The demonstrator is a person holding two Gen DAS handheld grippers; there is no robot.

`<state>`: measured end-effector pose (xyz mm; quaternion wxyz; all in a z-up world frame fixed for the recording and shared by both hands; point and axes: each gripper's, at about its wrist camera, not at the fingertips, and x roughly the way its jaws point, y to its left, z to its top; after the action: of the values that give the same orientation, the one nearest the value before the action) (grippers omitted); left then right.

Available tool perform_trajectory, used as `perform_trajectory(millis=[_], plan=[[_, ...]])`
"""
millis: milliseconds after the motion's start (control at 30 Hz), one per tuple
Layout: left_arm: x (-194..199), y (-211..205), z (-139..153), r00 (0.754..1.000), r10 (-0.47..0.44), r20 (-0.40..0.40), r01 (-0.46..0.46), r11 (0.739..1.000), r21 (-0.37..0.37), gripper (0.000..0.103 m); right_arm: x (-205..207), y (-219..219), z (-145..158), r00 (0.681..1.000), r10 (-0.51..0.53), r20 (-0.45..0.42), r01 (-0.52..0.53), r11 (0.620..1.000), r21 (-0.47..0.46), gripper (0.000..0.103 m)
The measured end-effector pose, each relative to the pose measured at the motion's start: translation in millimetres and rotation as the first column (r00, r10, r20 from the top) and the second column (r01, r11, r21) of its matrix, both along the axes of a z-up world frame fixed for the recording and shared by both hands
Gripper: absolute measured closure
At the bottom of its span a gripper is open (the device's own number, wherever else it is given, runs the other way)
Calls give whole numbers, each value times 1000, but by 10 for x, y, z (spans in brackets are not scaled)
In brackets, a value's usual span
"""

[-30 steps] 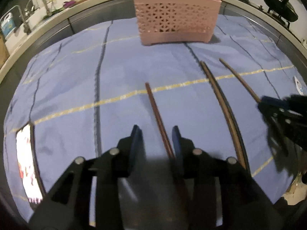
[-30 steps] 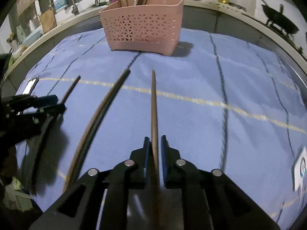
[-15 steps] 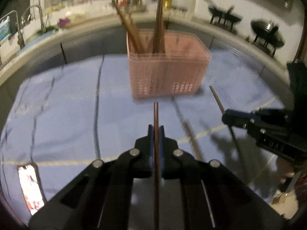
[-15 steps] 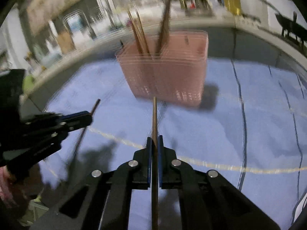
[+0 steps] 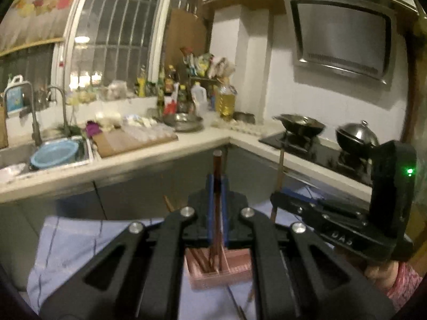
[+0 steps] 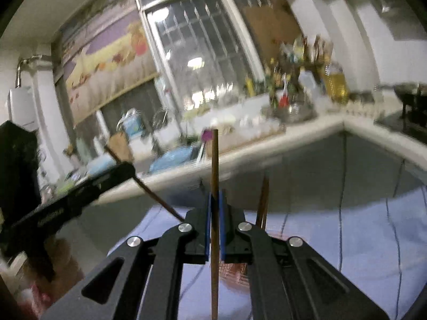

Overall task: Organize utensils
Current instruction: 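Lift chopsticks into the pink caddy and release with both tools, then grasp the last chopsticks on the cloth with the left tool while the right tool grasps one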

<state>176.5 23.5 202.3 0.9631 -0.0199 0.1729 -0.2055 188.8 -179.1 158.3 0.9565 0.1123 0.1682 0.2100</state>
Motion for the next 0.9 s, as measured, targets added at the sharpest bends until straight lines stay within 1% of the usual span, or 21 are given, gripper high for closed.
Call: perform_trajectory(millis=[67,100,167,200,233,300,367,433,467,500,533,567,600,667,700,767,833,900], plan=[[212,-70,-26,1000,18,0,-18,1000,21,98,169,45,-27,999,-39,39,40,999,-29,98],[303,-104,-64,1000,25,-8,-24,999,33,98,279,81,-95,997,-58,50,61,997,-45,98],[518,-176,-227,998,31,-50,-28,998,64,98,468,114,-291,996,-83,45,85,994,-66,98],[629,-203,-338,996,30,-86,-24,997,77,98,544,122,-393,995,-94,40,96,993,-74,98],[689,-219,-422,994,25,-108,-16,997,81,98,605,114,-486,995,-98,26,100,992,-77,98],[787,-248,-590,989,15,-148,-2,996,91,98,683,100,-695,996,-83,-33,81,995,-57,98],[860,-303,-820,978,16,-207,9,993,120,98,762,66,-909,993,-45,-111,43,999,-21,97],[909,-319,-955,969,37,-246,0,989,147,80,774,82,-1010,986,-34,-165,30,999,-27,95],[924,-304,-1008,964,56,-258,-16,988,153,69,786,64,-1054,980,-39,-195,35,999,-23,93],[929,-280,-1038,962,72,-264,-32,988,152,64,773,37,-1067,976,-34,-216,34,999,-3,86],[920,-242,-1046,959,68,-275,-32,991,133,63,716,32,-1054,975,-30,-221,34,999,15,80],[899,-209,-1029,958,68,-279,-36,992,118,63,646,7,-1010,976,-40,-214,48,998,30,67],[841,-155,-969,960,70,-270,-45,994,97,63,560,-12,-944,980,-50,-191,58,998,36,62],[712,-109,-835,969,77,-237,-59,995,82,61,370,-1,-795,987,-56,-149,61,998,29,62],[631,-77,-752,974,85,-211,-71,995,76,58,260,-2,-716,990,-62,-130,65,998,23,62],[417,9,-575,983,102,-155,-94,994,54,55,54,-21,-616,992,-76,-102,79,997,20,62],[205,87,-453,988,110,-111,-107,994,32,55,-175,-52,-599,993,-77,-90,80,997,24,62],[-4,164,-394,989,124,-77,-122,992,23,54,-380,-77,-679,991,-82,-106,84,996,16,62]])
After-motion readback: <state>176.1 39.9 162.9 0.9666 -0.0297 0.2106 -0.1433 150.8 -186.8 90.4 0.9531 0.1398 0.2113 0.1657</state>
